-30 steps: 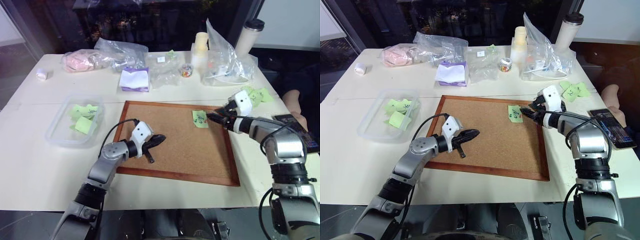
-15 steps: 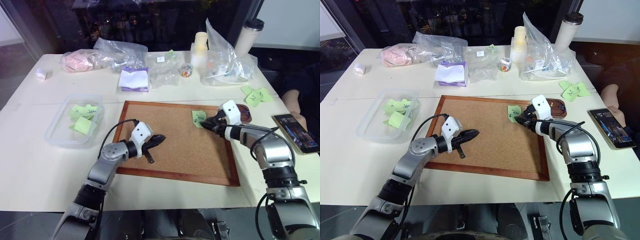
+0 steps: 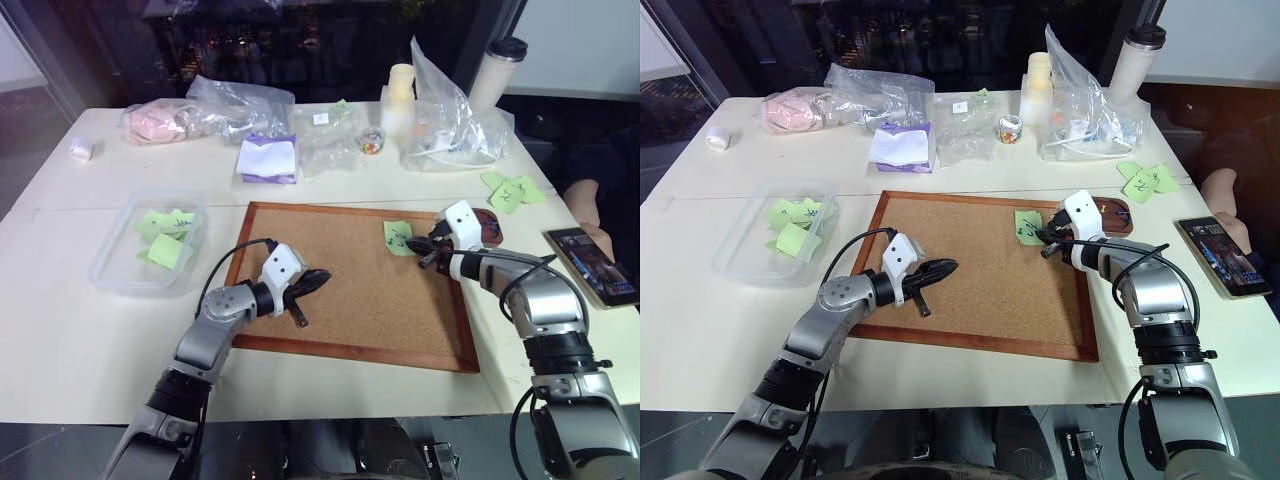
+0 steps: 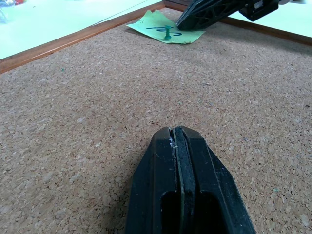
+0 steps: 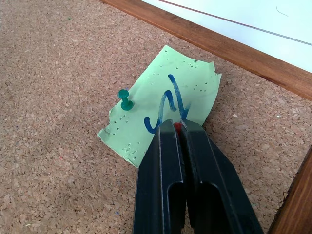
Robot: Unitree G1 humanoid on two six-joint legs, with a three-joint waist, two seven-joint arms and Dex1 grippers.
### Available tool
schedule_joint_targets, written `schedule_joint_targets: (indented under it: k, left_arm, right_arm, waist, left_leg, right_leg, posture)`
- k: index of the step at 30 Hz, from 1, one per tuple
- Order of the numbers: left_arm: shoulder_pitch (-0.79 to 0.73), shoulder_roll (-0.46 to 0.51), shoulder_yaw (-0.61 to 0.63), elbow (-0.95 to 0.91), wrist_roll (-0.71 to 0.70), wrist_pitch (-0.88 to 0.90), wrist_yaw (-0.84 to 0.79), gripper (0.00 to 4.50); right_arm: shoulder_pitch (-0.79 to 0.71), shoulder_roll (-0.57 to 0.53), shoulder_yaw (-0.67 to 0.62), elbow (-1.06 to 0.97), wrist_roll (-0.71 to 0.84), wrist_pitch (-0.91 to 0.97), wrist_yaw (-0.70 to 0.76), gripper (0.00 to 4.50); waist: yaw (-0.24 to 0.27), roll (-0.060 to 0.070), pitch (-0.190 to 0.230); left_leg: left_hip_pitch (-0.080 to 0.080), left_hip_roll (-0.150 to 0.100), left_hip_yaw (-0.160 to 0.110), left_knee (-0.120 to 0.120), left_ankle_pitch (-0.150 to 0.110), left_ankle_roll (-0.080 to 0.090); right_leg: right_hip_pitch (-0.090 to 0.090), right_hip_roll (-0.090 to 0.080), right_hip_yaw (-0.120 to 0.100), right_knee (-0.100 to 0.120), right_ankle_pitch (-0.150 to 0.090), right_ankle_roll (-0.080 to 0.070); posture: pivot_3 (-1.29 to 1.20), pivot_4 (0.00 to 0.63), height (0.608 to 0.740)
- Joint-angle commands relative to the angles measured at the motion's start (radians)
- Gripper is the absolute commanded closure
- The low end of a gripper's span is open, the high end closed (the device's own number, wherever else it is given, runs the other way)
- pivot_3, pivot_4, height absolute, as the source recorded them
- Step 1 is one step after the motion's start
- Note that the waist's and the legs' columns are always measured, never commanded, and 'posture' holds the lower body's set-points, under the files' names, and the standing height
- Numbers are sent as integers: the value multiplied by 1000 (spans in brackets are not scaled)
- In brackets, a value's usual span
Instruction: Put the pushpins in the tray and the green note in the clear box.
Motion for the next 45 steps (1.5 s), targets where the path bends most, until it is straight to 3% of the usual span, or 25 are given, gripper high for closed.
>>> schedule_joint_targets:
  k: [1, 12, 25, 35, 45]
  left_arm:
    - [48, 20, -37, 60, 31, 50, -14, 4500]
    - [52, 20, -43, 78, 35, 48, -17, 4500]
    - [52, 19, -43, 79, 34, 47, -13, 4500]
    - [54, 27, -45, 76, 35, 46, -17, 4500]
    - [54, 31, -45, 74, 36, 45, -17, 4500]
  right_arm:
    - [-32, -17, -38, -60, 19, 16, -7, 4456]
    - [-75, -51, -87, -105, 50, 64, -20, 4456]
    - [-154, -124, -245, 44, 68, 42, -96, 4456]
    - [-81, -174, -256, 196, 27, -42, -113, 4456]
    - [-25, -127, -241, 254, 21, -82, -112, 4456]
  waist:
    - [0, 0, 0]
    - [2, 0, 0]
    - [4, 2, -2]
    - [3, 3, -3]
    - [1, 5, -4]
  left_leg:
    - [0, 0, 0, 0, 0, 0]
    - [0, 0, 0, -4, 0, 0]
    - [1, 0, 1, -10, 0, 0]
    - [2, -1, 2, -10, 0, 0]
    - [3, -1, 3, -11, 0, 0]
  right_leg:
    - [0, 0, 0, 0, 0, 0]
    - [0, -1, 0, -3, 0, 0]
    - [1, -2, 0, -8, 0, 0]
    - [1, -1, 0, -8, 0, 0]
    - [1, -1, 1, -8, 0, 0]
  posture:
    - [0, 150, 740]
    - [0, 150, 740]
    - [0, 150, 740]
    - [0, 150, 740]
    - [0, 150, 740]
